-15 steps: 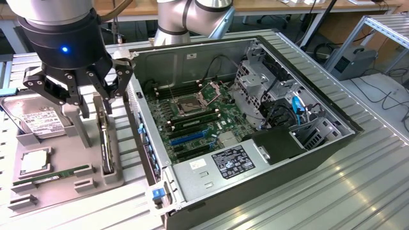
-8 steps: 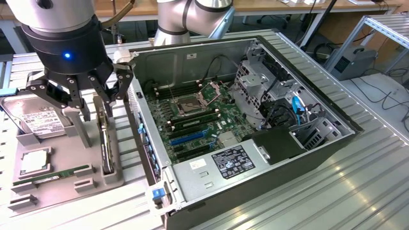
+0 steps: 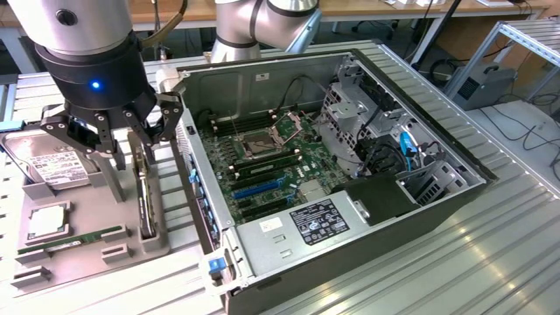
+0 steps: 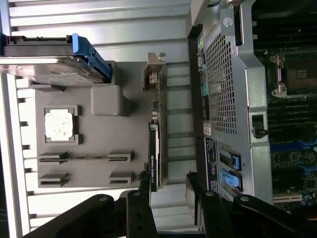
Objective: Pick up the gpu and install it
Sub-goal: 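Pick up the gpu and move the gpu toward the slot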
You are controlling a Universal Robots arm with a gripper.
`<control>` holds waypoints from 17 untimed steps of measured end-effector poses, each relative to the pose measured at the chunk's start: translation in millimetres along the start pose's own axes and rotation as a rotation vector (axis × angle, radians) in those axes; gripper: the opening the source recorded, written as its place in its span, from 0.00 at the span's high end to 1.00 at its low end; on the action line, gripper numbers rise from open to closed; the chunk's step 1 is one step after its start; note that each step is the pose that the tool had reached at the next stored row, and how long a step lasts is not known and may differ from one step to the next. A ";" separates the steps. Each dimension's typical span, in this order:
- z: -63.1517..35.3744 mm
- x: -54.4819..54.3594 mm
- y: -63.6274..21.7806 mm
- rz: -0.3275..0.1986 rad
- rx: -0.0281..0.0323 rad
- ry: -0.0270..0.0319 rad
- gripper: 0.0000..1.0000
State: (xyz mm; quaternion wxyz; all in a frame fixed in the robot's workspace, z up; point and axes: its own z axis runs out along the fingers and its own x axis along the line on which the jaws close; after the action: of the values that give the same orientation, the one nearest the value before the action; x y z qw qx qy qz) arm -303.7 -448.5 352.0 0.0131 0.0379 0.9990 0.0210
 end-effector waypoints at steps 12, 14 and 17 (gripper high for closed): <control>11.6 0.4 0.0 0.000 0.0001 0.0001 0.58; 13.3 0.5 1.9 0.000 0.0001 0.0000 0.58; 16.2 0.9 5.6 0.000 0.0002 0.0001 0.58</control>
State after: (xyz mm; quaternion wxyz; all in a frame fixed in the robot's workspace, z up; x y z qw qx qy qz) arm -303.7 -442.1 336.1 0.0131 0.0379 0.9990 0.0209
